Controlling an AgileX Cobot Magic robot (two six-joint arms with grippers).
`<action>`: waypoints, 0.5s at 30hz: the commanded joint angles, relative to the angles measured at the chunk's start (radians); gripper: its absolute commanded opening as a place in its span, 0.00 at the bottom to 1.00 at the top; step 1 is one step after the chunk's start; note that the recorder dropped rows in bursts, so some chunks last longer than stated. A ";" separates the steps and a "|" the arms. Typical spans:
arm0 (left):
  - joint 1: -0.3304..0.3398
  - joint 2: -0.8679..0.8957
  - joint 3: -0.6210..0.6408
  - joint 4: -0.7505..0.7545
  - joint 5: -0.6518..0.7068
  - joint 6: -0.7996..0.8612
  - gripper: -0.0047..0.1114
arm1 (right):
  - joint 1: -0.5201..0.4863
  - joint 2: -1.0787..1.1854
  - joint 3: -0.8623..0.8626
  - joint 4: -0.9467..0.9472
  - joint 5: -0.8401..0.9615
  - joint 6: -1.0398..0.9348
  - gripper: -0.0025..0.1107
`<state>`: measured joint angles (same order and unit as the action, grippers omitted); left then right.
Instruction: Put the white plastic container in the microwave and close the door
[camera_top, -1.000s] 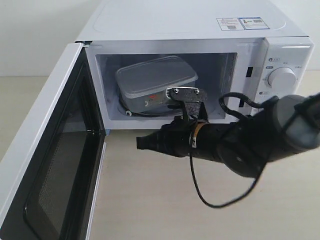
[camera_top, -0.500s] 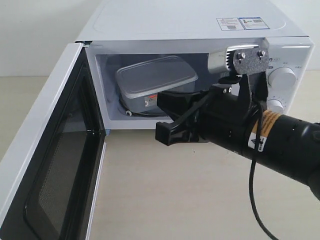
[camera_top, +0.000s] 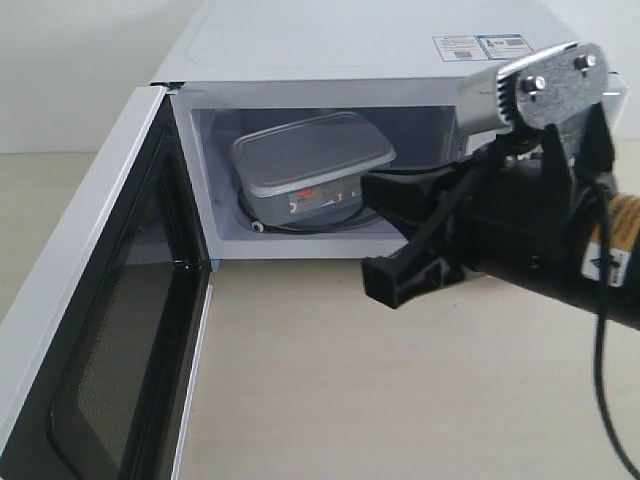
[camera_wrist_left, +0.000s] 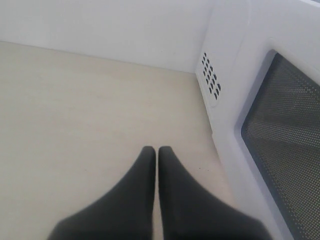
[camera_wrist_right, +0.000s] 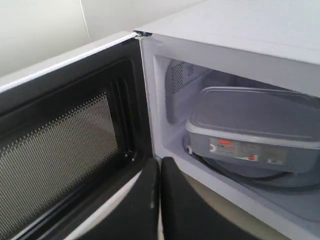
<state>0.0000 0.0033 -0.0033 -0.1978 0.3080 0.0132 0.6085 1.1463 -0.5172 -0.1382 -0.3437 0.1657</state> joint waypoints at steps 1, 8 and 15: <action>0.000 -0.003 0.003 -0.004 -0.002 -0.005 0.08 | -0.042 -0.188 0.004 0.004 0.220 -0.071 0.02; 0.000 -0.003 0.003 -0.004 -0.002 -0.005 0.08 | -0.247 -0.539 0.140 0.002 0.214 -0.098 0.02; 0.000 -0.003 0.003 -0.004 -0.002 -0.005 0.08 | -0.437 -0.746 0.381 0.031 0.214 -0.111 0.02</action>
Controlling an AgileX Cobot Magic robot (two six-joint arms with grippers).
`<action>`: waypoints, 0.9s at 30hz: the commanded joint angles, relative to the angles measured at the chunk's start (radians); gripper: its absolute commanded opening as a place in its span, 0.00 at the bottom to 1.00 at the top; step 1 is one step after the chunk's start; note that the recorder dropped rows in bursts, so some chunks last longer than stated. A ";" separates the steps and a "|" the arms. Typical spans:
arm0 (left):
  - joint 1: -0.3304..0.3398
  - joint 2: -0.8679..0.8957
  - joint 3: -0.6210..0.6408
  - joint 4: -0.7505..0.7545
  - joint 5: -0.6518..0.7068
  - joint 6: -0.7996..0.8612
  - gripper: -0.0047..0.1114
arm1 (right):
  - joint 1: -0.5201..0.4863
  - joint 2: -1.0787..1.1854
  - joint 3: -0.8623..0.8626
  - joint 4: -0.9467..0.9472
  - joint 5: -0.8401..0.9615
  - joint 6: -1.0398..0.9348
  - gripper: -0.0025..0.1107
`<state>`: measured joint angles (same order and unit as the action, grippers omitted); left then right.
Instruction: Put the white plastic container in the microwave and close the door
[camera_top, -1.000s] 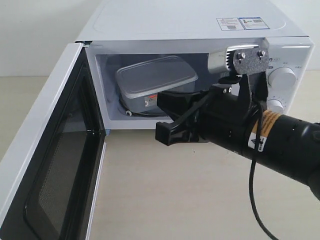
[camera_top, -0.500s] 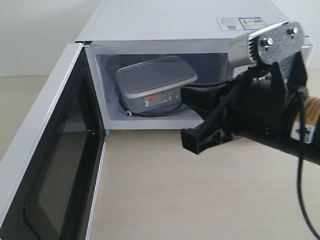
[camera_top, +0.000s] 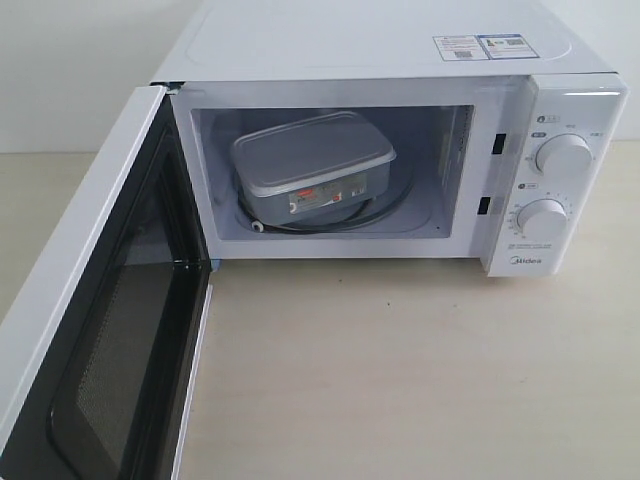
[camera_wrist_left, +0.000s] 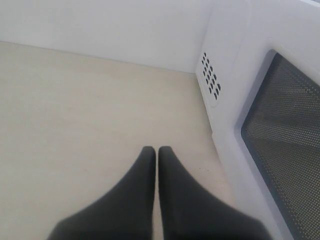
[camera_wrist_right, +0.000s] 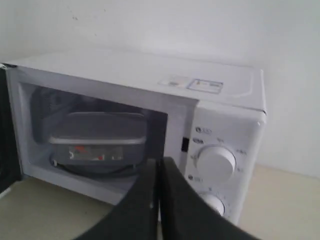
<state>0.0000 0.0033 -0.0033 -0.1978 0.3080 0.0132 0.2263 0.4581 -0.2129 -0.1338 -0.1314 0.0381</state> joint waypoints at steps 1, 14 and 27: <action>0.000 -0.003 0.003 -0.004 -0.002 -0.005 0.08 | -0.083 -0.114 0.132 0.043 0.002 0.027 0.02; 0.000 -0.003 0.003 -0.004 -0.002 -0.005 0.08 | -0.163 -0.458 0.213 0.084 0.381 0.011 0.02; 0.000 -0.003 0.003 -0.004 -0.002 -0.005 0.08 | -0.170 -0.458 0.213 0.182 0.454 -0.083 0.02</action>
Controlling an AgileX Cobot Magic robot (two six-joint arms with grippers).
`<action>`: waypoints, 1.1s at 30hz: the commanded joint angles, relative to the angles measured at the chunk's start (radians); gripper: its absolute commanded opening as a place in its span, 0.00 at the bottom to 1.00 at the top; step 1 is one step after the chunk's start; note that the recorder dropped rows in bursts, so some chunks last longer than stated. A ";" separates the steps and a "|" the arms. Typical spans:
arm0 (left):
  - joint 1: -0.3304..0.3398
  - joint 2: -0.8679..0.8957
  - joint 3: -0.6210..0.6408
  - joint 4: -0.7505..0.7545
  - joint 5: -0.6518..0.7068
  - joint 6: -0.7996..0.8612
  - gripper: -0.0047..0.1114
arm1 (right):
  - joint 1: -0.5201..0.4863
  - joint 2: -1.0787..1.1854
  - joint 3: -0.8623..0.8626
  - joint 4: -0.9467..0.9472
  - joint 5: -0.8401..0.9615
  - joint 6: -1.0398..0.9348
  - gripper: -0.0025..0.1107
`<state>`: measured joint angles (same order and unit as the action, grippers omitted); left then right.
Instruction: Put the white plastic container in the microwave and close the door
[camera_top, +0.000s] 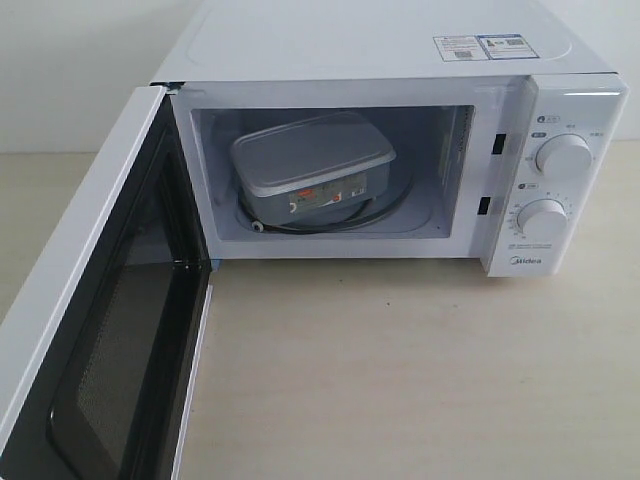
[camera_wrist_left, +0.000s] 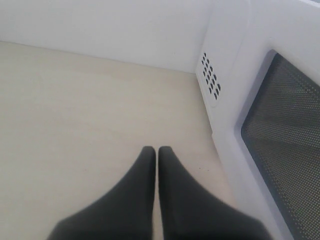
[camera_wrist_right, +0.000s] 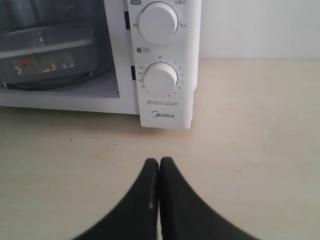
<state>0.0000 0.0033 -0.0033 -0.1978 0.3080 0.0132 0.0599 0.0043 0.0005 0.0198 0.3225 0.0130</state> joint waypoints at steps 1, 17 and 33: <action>0.000 -0.003 0.003 -0.004 -0.002 -0.005 0.08 | -0.004 -0.004 -0.001 0.029 0.000 -0.066 0.02; 0.000 -0.003 0.003 -0.004 -0.002 -0.005 0.08 | -0.073 -0.004 -0.001 0.031 0.001 -0.064 0.02; 0.000 -0.003 0.003 -0.004 -0.002 -0.005 0.08 | -0.110 -0.004 -0.001 0.031 0.001 -0.064 0.02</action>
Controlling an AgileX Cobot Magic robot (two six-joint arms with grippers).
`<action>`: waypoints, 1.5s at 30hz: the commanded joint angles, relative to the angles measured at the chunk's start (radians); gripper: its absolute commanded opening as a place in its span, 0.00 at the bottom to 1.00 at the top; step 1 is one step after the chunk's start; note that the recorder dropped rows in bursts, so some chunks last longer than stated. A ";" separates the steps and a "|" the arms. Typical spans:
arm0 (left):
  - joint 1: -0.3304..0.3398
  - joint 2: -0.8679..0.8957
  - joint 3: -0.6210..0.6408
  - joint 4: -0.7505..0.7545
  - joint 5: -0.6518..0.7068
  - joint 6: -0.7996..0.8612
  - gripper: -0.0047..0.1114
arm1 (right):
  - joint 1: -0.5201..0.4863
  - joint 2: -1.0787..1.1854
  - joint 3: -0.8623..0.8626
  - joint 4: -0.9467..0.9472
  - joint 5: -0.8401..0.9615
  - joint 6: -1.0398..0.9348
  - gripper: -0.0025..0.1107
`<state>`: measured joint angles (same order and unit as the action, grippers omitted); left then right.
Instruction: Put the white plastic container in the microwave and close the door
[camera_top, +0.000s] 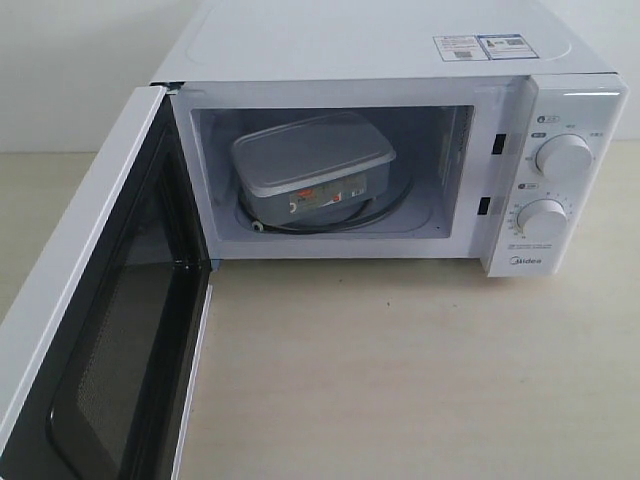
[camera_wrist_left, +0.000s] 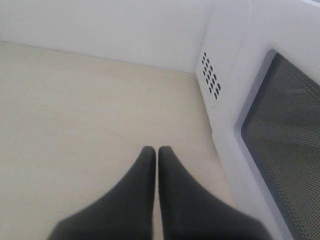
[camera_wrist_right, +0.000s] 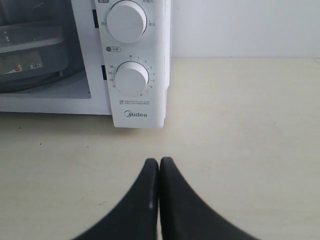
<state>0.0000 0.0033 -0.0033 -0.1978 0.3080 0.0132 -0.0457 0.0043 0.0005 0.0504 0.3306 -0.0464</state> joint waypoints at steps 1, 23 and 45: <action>0.000 -0.003 0.003 -0.004 -0.002 -0.005 0.08 | -0.004 -0.004 -0.001 0.001 -0.008 -0.004 0.02; 0.000 -0.003 -0.109 0.042 -0.392 0.070 0.08 | -0.004 -0.004 -0.001 0.001 -0.008 -0.004 0.02; 0.000 0.435 -0.526 -0.269 0.093 0.089 0.08 | -0.004 -0.004 -0.001 0.001 -0.008 -0.004 0.02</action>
<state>0.0000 0.4354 -0.5211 -0.3892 0.4132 0.0901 -0.0473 0.0043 0.0005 0.0512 0.3306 -0.0464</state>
